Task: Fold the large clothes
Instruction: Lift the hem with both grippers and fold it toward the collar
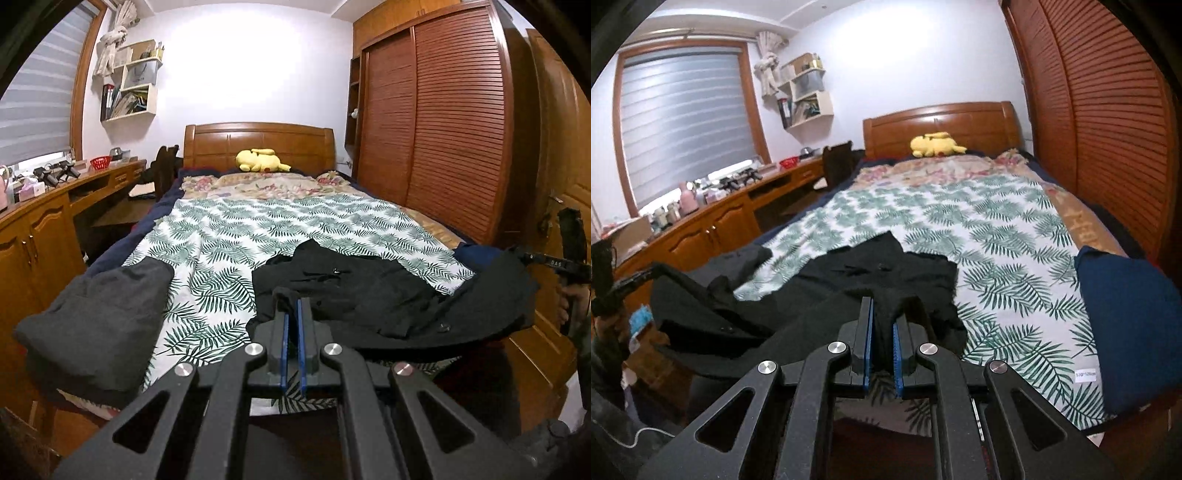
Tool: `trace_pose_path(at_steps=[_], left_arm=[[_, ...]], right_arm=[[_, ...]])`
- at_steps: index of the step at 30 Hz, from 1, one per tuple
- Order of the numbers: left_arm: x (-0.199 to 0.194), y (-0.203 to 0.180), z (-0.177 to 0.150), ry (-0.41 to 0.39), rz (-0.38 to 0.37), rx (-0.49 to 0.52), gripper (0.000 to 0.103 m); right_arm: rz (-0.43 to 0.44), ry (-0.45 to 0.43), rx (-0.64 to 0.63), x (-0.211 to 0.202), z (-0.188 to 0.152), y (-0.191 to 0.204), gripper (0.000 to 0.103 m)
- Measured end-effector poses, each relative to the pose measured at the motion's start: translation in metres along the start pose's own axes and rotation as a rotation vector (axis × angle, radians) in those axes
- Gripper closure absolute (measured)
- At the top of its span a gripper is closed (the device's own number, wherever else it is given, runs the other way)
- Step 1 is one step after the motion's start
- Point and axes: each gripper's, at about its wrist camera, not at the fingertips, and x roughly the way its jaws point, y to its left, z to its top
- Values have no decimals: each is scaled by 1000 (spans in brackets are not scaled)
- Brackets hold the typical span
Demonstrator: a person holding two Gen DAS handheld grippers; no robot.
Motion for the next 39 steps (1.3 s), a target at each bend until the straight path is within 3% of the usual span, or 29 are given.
trace_pose_path(at_steps=[6, 13, 22, 29, 39], left_arm=[[65, 10, 21, 48, 52, 41, 101], [145, 31, 44, 83, 104, 45, 101], [244, 44, 86, 58, 154, 35, 101], [292, 64, 113, 15, 132, -61, 101], [319, 65, 112, 10, 171, -27, 101]], right_arm=[[-40, 31, -18, 60, 9, -16, 97], [-105, 85, -17, 165, 25, -54, 97], [-199, 189, -54, 285, 49, -92, 96], [-270, 177, -27, 343, 90, -122, 96], [-346, 156, -19, 396, 121, -136, 96]])
